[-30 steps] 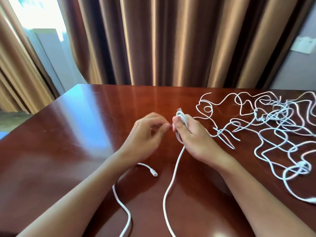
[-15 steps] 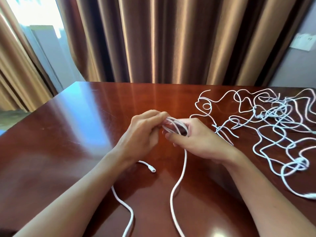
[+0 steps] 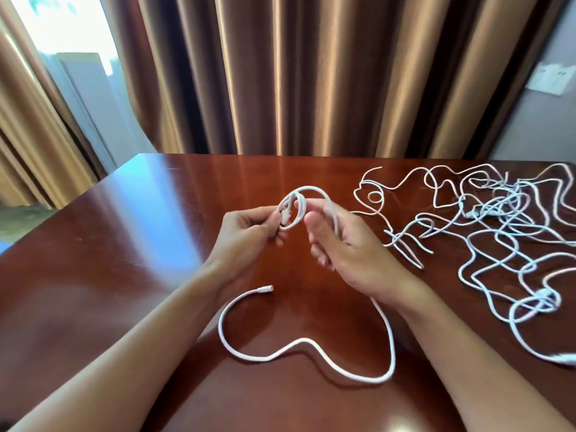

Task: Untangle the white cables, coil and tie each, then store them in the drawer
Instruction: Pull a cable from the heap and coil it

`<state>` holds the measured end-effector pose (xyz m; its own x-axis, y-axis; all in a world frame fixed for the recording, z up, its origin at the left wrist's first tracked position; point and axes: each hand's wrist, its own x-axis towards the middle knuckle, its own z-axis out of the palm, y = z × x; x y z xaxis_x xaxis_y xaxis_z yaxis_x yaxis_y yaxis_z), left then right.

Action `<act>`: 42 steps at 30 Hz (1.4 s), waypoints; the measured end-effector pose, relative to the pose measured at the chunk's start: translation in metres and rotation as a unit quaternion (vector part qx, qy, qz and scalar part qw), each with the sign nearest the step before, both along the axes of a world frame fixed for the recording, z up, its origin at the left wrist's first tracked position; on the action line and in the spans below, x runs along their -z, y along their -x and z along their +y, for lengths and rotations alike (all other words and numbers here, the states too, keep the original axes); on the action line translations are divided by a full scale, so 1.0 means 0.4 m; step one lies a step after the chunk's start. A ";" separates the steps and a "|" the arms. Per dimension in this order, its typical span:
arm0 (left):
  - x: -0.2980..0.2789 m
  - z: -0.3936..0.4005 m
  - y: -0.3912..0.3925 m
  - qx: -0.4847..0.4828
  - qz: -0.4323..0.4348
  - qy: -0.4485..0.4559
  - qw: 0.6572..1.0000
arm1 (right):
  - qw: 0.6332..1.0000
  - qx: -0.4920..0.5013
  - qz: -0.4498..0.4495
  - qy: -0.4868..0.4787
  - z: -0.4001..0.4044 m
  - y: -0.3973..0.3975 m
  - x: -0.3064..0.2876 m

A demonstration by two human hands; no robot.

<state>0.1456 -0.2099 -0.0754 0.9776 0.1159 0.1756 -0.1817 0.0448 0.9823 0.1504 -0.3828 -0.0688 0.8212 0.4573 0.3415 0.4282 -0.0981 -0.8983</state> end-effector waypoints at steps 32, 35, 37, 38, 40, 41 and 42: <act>0.025 0.020 0.004 0.007 -0.350 -0.655 0.669 | 0.823 0.187 -0.273 0.462 -0.010 0.022 0.003; 0.014 0.025 0.005 0.038 -0.343 -0.619 0.706 | 0.873 0.133 -0.210 0.420 -0.018 0.014 -0.005; 0.008 0.040 0.004 0.081 -0.322 -0.554 0.763 | 0.928 0.071 -0.143 0.337 -0.023 0.004 -0.005; 0.006 0.044 0.004 0.089 -0.315 -0.521 0.789 | 0.949 0.046 -0.122 0.288 -0.025 0.001 -0.006; 0.005 0.039 0.009 0.073 -0.311 -0.469 0.823 | 0.975 0.006 -0.083 0.205 -0.027 0.004 -0.013; 0.004 0.034 0.011 0.060 -0.306 -0.443 0.841 | 0.983 -0.006 -0.069 0.167 -0.025 0.008 -0.017; 0.004 0.028 0.011 0.049 -0.299 -0.412 0.859 | 0.990 -0.010 -0.058 0.131 -0.024 0.015 -0.024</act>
<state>0.1412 -0.1988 -0.0771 0.6820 -0.3658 0.6333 -0.7001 -0.5771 0.4205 0.1443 -0.3923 -0.0591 0.7736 0.5582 0.2999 0.5304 -0.3114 -0.7885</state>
